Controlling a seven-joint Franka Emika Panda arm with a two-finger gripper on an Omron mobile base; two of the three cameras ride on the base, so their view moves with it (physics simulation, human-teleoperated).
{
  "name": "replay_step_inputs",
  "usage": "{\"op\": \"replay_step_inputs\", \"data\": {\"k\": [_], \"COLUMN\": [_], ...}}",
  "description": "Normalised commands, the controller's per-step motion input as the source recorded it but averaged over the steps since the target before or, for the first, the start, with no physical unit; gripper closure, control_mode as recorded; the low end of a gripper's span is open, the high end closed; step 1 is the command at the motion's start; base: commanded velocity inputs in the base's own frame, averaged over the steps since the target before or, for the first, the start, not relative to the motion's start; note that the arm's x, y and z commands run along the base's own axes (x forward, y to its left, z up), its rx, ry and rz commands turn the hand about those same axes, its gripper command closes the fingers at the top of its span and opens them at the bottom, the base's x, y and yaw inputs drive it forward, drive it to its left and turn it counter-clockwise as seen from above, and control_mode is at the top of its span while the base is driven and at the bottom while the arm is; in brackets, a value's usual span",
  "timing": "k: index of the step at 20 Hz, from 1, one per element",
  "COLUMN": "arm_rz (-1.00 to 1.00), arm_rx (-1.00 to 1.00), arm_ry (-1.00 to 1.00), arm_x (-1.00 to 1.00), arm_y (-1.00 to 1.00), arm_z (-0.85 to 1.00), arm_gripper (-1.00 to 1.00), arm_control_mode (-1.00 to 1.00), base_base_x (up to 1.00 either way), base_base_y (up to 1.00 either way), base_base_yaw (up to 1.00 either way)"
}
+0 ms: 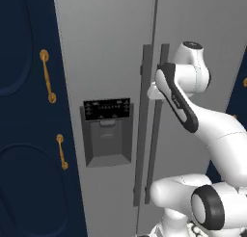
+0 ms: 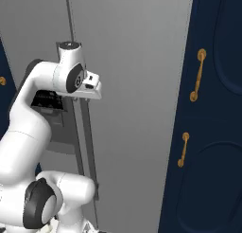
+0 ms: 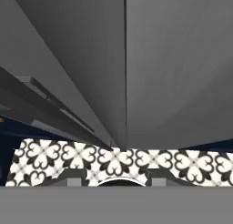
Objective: Take the strawberry from the fridge and place it on top of the pancake, located on the dining counter.
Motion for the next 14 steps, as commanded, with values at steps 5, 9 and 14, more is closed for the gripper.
{"op": "replay_step_inputs", "data": {"k": [5, 9, 14], "arm_rz": [0.00, 0.00, 0.00], "arm_rx": [0.00, 0.00, 0.00], "arm_ry": [0.00, 0.00, 0.00], "arm_x": [0.00, 0.00, 0.00], "arm_y": [0.00, 0.00, 0.00], "arm_z": [0.00, 0.00, 0.00], "arm_gripper": [-1.00, -1.00, -1.00], "arm_control_mode": [1.00, 1.00, 1.00], "base_base_x": [-0.17, -0.36, -0.05], "base_base_y": [0.12, 0.56, 0.46], "base_base_yaw": [-0.03, -0.14, -0.01]}}
